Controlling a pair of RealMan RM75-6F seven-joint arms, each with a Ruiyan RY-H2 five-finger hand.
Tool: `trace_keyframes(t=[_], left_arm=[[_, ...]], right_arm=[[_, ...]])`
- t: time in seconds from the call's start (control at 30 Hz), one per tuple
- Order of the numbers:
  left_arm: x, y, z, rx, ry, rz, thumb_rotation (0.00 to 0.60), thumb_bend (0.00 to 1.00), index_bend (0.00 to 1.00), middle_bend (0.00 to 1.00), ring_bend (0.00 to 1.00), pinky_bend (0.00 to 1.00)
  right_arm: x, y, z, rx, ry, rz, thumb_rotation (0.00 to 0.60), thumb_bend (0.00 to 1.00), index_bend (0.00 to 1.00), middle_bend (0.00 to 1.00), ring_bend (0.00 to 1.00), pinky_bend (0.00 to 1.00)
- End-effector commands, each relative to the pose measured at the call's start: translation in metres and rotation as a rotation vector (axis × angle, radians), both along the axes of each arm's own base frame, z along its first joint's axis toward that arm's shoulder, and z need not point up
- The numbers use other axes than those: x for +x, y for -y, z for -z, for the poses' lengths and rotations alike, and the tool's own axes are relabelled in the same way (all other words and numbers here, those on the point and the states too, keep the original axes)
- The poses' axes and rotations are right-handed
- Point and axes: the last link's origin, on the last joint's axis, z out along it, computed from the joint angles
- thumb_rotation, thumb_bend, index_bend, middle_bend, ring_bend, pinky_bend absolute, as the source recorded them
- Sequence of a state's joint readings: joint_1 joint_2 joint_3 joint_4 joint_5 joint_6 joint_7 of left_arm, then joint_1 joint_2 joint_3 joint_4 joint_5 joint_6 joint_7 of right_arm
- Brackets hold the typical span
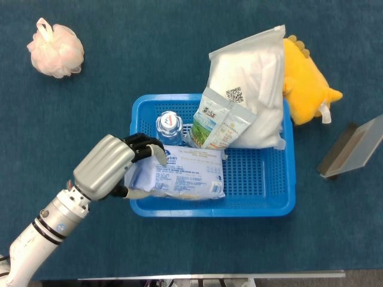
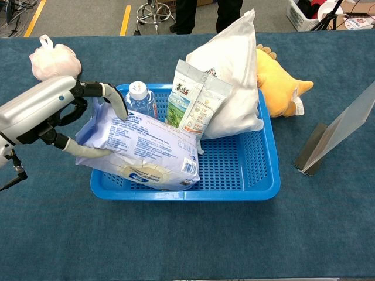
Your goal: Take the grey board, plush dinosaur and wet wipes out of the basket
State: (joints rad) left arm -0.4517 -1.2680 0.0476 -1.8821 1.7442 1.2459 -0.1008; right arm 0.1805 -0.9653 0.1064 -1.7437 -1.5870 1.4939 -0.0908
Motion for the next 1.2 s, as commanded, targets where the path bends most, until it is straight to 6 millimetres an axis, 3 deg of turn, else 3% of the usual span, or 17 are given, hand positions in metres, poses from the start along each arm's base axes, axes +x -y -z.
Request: trace_keyframes(t=[0.03, 0.33, 0.77, 1.2], left_arm=[[0.002, 0.000, -0.005, 0.016, 0.027, -0.008, 0.600, 0.32, 0.67, 0.66, 0.61, 0.92], [0.000, -0.001, -0.020, 0.084, 0.007, -0.022, 0.600, 0.36, 0.72, 0.72, 0.66, 0.96], [-0.003, -0.008, -0.059, 0.295, -0.060, -0.043, 0.600, 0.36, 0.76, 0.77, 0.71, 1.00], [-0.045, -0.015, -0.087, 0.518, -0.271, -0.189, 0.600, 0.36, 0.77, 0.78, 0.71, 1.00]], right_arm=[[0.000, 0.000, 0.000, 0.001, 0.003, 0.000, 0.600, 0.00, 0.23, 0.27, 0.22, 0.48], [-0.003, 0.000, 0.000, -0.002, 0.016, 0.003, 0.600, 0.00, 0.23, 0.27, 0.22, 0.48], [-0.007, 0.001, 0.001, 0.000, 0.034, 0.010, 0.600, 0.00, 0.23, 0.27, 0.22, 0.48], [-0.008, 0.002, 0.005, 0.010, 0.040, 0.010, 0.600, 0.00, 0.23, 0.27, 0.22, 0.48]])
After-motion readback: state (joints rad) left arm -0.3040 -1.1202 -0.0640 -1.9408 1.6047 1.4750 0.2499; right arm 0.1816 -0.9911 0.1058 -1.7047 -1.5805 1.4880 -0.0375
